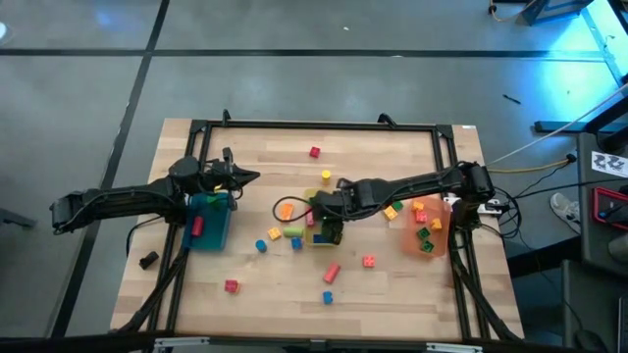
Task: Sort blocks by size
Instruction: Put the blue 8 stud game piece into the yellow bin, then put the blue cylindrical block into the blue bin
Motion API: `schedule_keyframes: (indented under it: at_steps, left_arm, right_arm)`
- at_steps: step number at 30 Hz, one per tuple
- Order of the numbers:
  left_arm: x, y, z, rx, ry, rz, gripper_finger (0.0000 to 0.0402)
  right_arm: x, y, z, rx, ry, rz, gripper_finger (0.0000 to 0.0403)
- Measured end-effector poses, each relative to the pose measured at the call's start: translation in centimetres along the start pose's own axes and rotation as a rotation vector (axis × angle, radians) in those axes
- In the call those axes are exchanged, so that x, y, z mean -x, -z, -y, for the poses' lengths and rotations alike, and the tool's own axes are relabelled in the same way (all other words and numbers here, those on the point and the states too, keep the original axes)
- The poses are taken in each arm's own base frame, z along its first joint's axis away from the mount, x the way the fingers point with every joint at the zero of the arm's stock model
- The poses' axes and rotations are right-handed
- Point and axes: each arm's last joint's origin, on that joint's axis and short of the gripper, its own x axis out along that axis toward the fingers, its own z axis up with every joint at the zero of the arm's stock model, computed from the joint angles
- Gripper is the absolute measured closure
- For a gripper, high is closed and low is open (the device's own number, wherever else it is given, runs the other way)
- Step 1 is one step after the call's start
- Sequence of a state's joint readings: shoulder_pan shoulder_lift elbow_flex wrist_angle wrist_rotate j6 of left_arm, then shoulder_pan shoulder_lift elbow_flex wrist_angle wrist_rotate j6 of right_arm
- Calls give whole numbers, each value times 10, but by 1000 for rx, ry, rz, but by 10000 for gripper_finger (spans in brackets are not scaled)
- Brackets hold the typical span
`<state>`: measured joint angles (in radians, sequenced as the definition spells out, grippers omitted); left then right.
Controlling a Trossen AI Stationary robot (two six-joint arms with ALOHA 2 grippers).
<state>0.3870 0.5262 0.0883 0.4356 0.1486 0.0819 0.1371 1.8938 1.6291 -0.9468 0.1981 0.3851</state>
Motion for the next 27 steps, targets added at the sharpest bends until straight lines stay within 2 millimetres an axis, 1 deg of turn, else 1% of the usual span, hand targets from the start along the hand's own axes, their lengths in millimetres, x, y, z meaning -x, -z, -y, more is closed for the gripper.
schedule_keyframes:
  at_steps: [4,6,9,13,16,19,21,24,27]
  left_arm:
    - [0,-2,0,42,1,10,399]
    - [0,-4,0,75,7,19,391]
    - [-1,-10,1,114,33,42,360]
    - [-3,-29,4,147,72,94,303]
    - [-7,-40,13,181,177,106,267]
    - [-12,-54,26,123,290,118,246]
    - [-16,-67,34,92,345,116,237]
    - [-24,-76,46,103,382,-50,232]
    - [-31,-74,60,79,413,-279,231]
  right_arm:
    - [0,-4,-2,46,-16,37,203]
    - [0,-3,-1,73,-10,34,202]
    - [0,-2,-1,112,-5,17,204]
    - [4,6,3,202,13,-61,206]
    - [14,13,10,236,83,-102,206]
    - [29,16,17,247,176,-82,206]
    - [41,16,24,237,230,-46,205]
    - [59,16,35,209,237,-2,205]
    - [77,19,46,181,229,26,205]
